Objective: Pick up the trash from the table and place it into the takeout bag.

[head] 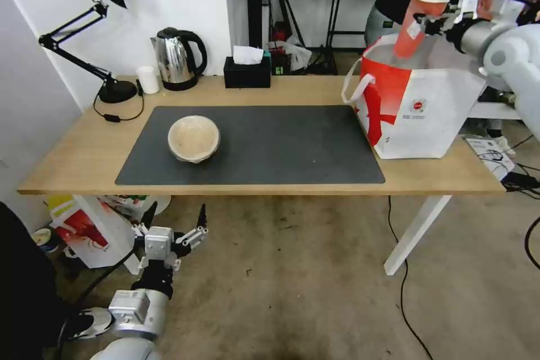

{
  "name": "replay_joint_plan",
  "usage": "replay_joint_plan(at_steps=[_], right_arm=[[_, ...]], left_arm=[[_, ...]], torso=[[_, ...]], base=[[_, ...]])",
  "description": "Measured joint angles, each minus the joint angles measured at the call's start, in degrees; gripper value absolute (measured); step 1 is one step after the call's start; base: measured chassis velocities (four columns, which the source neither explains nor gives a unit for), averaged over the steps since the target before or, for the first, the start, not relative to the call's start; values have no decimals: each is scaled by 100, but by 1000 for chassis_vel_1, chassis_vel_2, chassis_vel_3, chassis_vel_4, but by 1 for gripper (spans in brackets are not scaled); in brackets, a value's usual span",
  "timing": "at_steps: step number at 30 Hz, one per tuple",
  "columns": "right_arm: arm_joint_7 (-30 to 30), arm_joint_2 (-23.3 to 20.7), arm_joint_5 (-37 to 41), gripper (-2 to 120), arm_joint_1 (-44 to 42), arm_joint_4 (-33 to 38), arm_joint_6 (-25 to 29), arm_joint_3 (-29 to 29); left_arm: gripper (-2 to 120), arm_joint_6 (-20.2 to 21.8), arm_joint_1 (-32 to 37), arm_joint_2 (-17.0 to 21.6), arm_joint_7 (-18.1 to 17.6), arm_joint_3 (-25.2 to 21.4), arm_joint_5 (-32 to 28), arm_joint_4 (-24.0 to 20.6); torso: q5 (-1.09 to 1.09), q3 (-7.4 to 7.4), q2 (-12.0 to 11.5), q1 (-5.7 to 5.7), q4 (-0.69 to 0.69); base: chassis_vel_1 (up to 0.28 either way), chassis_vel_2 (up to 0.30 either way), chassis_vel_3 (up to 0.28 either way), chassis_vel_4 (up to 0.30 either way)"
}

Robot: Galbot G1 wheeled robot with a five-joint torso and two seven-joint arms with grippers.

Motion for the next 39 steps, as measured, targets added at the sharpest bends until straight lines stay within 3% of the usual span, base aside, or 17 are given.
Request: replay_joint_plan(at_steps=[31,39], right_arm=[[-202,254,-548,7,-545,-736,185,277],[-92,269,-598,36,-527,-695,140,179]], left_arm=[[100,0,0,0,0,0,0,0],[100,0,0,0,0,0,0,0]], torso=[[0,0,0,1,0],[0,0,0,1,0]], base=[[0,0,0,0],[0,0,0,0]])
